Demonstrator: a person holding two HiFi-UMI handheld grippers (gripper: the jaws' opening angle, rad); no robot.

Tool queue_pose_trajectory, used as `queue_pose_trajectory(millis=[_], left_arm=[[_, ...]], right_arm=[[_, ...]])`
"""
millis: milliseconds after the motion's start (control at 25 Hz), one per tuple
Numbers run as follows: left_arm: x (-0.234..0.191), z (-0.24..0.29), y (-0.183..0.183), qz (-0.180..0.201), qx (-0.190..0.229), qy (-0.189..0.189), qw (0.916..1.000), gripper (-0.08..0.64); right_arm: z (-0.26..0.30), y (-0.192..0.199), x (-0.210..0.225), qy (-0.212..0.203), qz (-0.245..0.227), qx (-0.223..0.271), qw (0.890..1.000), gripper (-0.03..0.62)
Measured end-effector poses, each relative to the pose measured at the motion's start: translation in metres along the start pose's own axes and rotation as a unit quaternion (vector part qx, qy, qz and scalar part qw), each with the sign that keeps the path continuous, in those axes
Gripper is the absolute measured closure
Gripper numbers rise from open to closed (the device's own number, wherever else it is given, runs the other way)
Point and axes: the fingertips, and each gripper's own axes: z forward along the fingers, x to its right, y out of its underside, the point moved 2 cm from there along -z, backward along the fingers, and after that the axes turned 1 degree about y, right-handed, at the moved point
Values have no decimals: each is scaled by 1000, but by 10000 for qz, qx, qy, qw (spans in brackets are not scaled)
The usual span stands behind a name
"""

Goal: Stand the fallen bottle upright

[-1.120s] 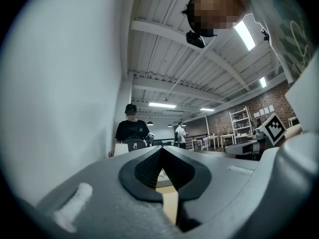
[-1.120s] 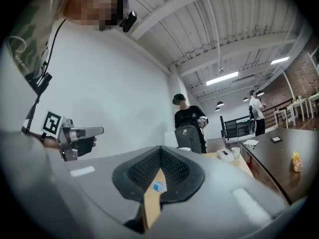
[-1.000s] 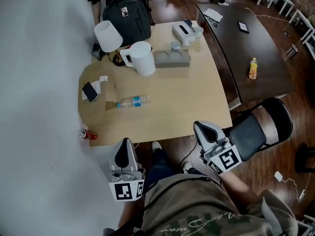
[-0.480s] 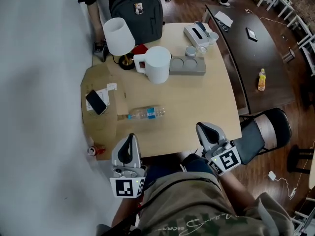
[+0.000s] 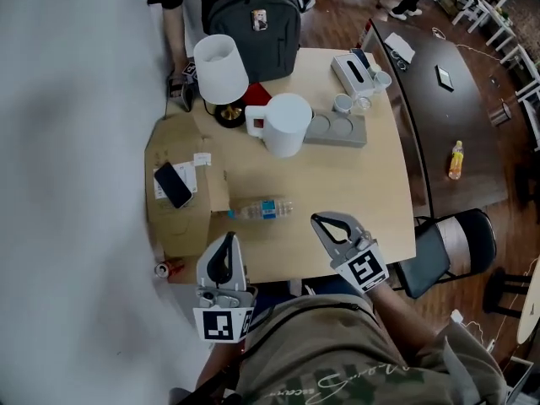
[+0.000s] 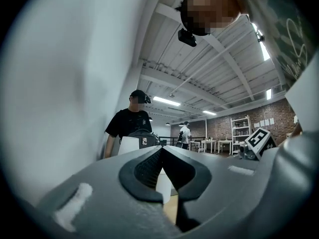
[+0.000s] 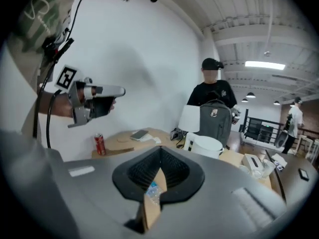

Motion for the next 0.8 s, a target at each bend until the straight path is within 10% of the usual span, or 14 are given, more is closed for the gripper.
queue_pose_trajectory(millis=[160,240,600,800], left_arm=[[3,15,1,-13,25,-16,10000,555],[2,23,1,-16,68,-79,9999,555],[-13,27,-18,832,64,-404,9957,555],[-24,27,-18,692,4,-604,9958,555]], right_arm=[[69,51,-11,-849,-719,-1248,9859,547],[111,74,-27,-1362,-1284,-1919,9634,300],[234,218,-87,-2771,-3202,-3775,8235,242],[244,252,-87,-2782,-3341,-4020,8058,264]])
